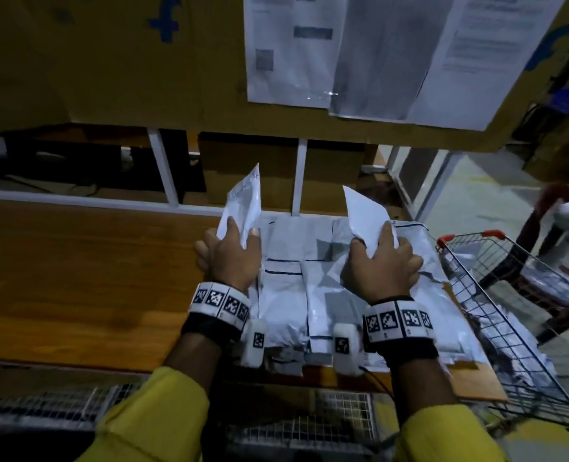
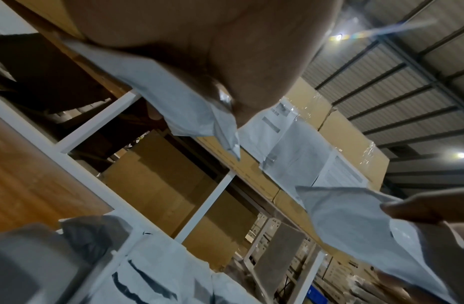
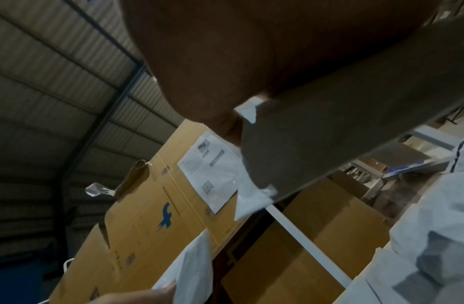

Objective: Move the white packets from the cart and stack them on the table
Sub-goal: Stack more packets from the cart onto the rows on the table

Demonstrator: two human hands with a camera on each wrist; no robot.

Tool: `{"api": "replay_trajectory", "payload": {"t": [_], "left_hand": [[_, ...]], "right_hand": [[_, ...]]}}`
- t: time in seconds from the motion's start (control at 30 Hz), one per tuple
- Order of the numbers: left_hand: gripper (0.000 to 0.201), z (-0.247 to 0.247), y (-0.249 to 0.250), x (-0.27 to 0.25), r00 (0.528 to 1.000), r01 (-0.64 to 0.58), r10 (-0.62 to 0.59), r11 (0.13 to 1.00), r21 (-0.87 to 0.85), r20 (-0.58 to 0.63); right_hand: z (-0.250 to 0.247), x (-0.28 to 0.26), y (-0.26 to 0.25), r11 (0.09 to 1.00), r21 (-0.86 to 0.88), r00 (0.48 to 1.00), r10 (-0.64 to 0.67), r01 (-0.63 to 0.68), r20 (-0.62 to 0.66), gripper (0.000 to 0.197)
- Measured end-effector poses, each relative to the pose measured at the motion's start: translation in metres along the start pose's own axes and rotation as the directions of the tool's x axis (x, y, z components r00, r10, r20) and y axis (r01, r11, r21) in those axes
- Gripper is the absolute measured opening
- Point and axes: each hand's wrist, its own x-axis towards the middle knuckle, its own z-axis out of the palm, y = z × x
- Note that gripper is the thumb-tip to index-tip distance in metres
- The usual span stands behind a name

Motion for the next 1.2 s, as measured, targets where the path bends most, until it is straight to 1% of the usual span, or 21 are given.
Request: {"api": "replay_trajectory", "payload": {"t": [0.13,0.27,0.37,0.47,0.53,0.6,0.7,0.77,0.8,0.87,0.93,1.03,1.1,1.2], "left_hand": [[0.070,0.028,0.003,0.036,0.997,0.042,-0.043,0.999,0.028,0.059],[0.077,0.054,0.003,0.077,0.996,0.054,-0.061,0.994,0.091,0.071],[0.078,0.075,-0.005,0.112,0.989,0.070,-0.088,0.985,0.155,0.117],[0.082,0.099,-0.015,0.146,0.978,0.101,-0.136,0.972,0.213,0.160],[0.082,0.110,-0.015,0.163,0.976,0.103,-0.146,0.963,0.250,0.161],[0.079,0.118,-0.016,0.175,0.967,0.104,-0.164,0.953,0.285,0.195],[0.078,0.133,-0.023,0.190,0.960,0.081,-0.154,0.953,0.293,0.234],[0.081,0.145,-0.027,0.199,0.956,0.078,-0.150,0.958,0.274,0.253],[0.083,0.149,-0.029,0.203,0.944,0.075,-0.159,0.957,0.281,0.288],[0.086,0.155,-0.032,0.209,0.907,0.058,-0.186,0.944,0.326,0.377],[0.087,0.156,-0.034,0.213,0.884,0.031,-0.203,0.925,0.379,0.421],[0.076,0.157,-0.041,0.216,0.883,-0.012,-0.195,0.900,0.436,0.427],[0.072,0.158,-0.046,0.217,0.872,-0.078,-0.169,0.878,0.472,0.460],[0.076,0.155,-0.049,0.216,0.858,-0.182,-0.117,0.842,0.508,0.500]], "right_hand": [[0.033,0.030,-0.022,0.996,-0.088,0.997,0.022,-0.016,0.067,0.072],[0.072,0.072,-0.040,0.989,-0.146,0.994,0.007,0.010,0.112,0.074],[0.100,0.109,-0.048,0.979,-0.204,0.979,0.025,0.018,0.202,0.077],[0.124,0.144,-0.049,0.964,-0.263,0.957,0.053,0.025,0.287,0.079],[0.140,0.164,-0.047,0.952,-0.304,0.948,0.065,0.035,0.312,0.080],[0.157,0.177,-0.041,0.935,-0.352,0.939,0.093,0.032,0.330,0.079],[0.182,0.189,-0.031,0.907,-0.420,0.909,0.156,0.023,0.386,0.080],[0.198,0.195,-0.025,0.885,-0.465,0.888,0.189,0.030,0.418,0.085],[0.205,0.195,-0.022,0.872,-0.489,0.874,0.209,0.037,0.439,0.089],[0.217,0.191,-0.016,0.843,-0.536,0.852,0.249,0.043,0.460,0.095],[0.226,0.188,-0.012,0.821,-0.569,0.859,0.256,0.050,0.444,0.094],[0.233,0.187,-0.011,0.802,-0.591,0.874,0.226,0.084,0.431,0.085],[0.233,0.185,-0.012,0.783,-0.612,0.868,0.227,0.107,0.441,0.080],[0.232,0.181,-0.012,0.778,-0.619,0.871,0.224,0.111,0.438,0.075]]}}
